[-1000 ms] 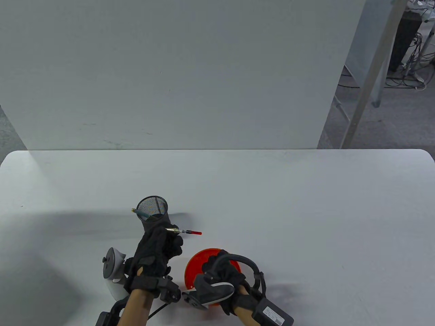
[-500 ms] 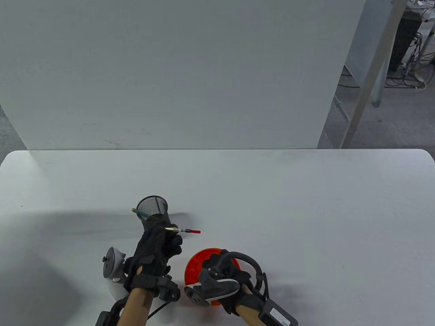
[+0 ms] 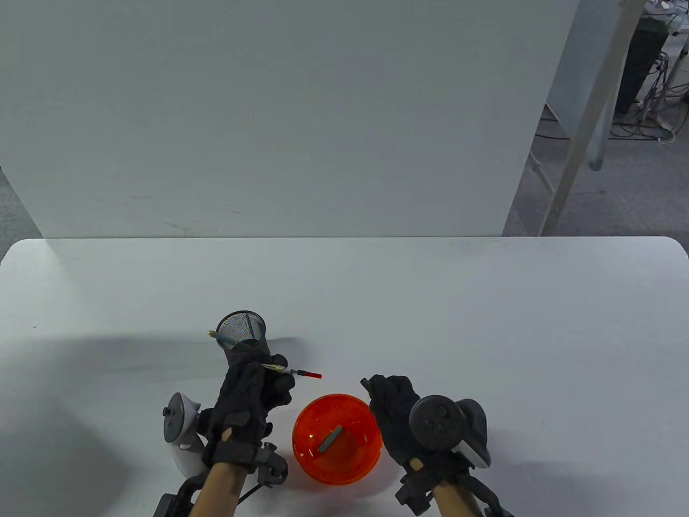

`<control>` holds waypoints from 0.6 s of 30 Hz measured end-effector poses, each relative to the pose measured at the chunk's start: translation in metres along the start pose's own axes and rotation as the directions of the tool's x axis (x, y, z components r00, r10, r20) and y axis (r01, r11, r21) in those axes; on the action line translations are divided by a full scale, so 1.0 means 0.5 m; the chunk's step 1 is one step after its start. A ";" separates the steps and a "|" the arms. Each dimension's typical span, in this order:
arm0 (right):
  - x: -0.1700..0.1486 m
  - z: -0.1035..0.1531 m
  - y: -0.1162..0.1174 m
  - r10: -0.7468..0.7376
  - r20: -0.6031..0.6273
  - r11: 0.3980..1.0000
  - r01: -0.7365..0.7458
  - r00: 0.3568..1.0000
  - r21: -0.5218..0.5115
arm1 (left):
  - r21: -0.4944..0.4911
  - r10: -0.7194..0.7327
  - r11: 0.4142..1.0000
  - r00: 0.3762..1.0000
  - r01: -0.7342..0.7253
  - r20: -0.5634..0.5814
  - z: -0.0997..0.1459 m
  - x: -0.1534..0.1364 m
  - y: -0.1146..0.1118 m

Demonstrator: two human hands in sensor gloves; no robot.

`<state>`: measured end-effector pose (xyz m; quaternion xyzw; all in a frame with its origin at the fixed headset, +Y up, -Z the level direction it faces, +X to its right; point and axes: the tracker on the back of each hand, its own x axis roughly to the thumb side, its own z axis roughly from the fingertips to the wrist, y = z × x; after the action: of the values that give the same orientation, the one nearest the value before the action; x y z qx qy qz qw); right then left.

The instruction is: Assemble fountain pens from components

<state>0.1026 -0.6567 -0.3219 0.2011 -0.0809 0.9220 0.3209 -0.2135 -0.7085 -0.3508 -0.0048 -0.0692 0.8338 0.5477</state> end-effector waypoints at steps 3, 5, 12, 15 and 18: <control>-0.003 0.004 0.001 -0.007 0.010 1.000 0.007 1.000 -0.012 | -0.016 -0.015 1.000 1.000 0.015 0.003 0.003 -0.001 -0.010; 0.001 0.004 0.010 -0.037 0.024 0.999 0.037 0.999 -0.027 | -0.032 -0.020 0.999 1.000 0.021 0.002 0.005 -0.001 -0.016; 0.002 0.002 0.028 -0.023 0.041 0.999 0.025 0.999 -0.039 | -0.048 -0.029 0.998 1.000 0.030 0.012 0.004 0.002 -0.014; 0.000 0.003 0.032 -0.017 0.043 0.999 0.019 0.999 -0.038 | -0.062 -0.030 0.998 1.000 0.030 0.000 0.006 -0.004 -0.020; -0.003 0.002 0.033 -0.024 0.040 0.999 0.025 0.999 -0.035 | -0.092 -0.044 0.995 0.999 0.042 -0.011 0.005 -0.008 -0.028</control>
<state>0.0937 -0.6710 -0.3222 0.2148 -0.1009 0.9122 0.3340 -0.1994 -0.7071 -0.3471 -0.0338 -0.1037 0.8177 0.5651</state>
